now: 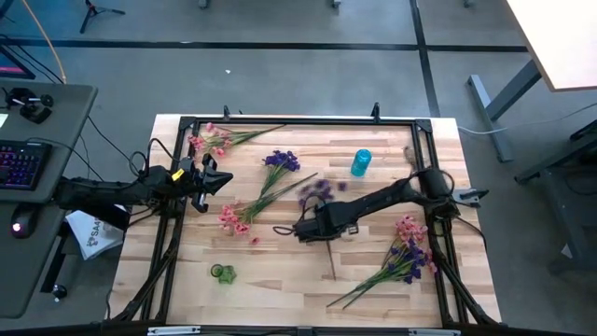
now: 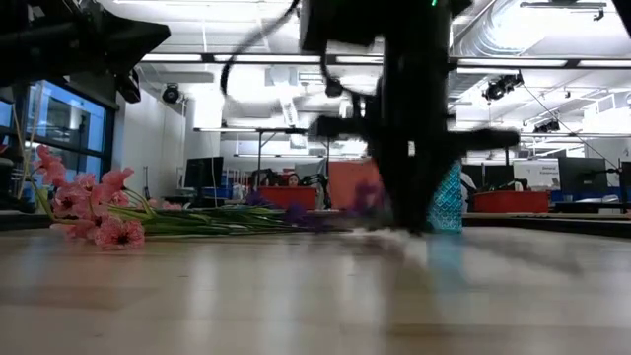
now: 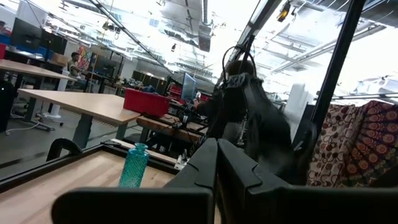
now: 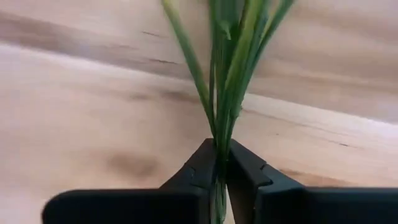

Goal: Sort flowers into vase by color
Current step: Put the middle violet flowers into the blue vase

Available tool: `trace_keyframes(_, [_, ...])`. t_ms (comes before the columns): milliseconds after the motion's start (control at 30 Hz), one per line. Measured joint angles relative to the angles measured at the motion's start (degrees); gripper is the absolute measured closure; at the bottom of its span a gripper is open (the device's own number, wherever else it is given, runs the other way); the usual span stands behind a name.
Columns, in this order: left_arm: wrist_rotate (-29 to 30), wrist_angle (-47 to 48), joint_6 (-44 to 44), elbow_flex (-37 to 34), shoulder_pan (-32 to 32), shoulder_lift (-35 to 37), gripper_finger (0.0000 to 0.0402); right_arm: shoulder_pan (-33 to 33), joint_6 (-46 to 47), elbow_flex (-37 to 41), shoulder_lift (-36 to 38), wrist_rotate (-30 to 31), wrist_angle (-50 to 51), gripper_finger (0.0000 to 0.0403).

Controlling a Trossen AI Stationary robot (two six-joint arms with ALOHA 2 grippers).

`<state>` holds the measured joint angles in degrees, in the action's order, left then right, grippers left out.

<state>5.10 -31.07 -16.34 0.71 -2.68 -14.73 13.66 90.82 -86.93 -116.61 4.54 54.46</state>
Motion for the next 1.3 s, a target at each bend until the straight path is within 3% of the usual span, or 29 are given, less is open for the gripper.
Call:
trace_keyframes(267, [0.0, 0.02, 0.0, 0.02, -0.02, -0.01, 0.0401, 0.66, -13.65, -0.27, 16.88, 15.95, 1.86, 0.0399])
trace_keyframes(433, [-0.02, 0.02, 0.0, 0.02, 0.01, -0.02, 0.0401, -0.51, -22.87, 1.84, 23.79, 26.58, 2.27, 0.0399])
trace_keyframes(633, [-0.02, 0.0, 0.0, 0.02, -0.01, 0.0, 0.0401, -4.54, -29.82, 21.48, 39.15, 24.16, -11.08, 0.0401])
trace_keyframes(867, [-0.01, 0.01, 0.0, 0.01, 0.0, 0.0, 0.0401, -7.28, -48.48, 48.81, 63.61, 22.75, -51.42, 0.0402])
trace_keyframes(1000, [0.0, 0.01, 0.0, 0.02, -0.01, 0.01, 0.0401, -10.85, -62.52, 59.65, 75.37, 22.45, -67.62, 0.0402])
trace_keyframes(1167, [0.0, 0.02, 0.0, 0.01, -0.01, 0.01, 0.0401, -17.49, -83.91, 67.19, 83.09, 22.03, -76.09, 0.0402])
trace_keyframes(1300, [-0.02, 0.02, 0.0, 0.0, 0.01, -0.02, 0.0401, -23.7, -89.5, 67.31, 84.42, 21.27, -76.56, 0.0403])
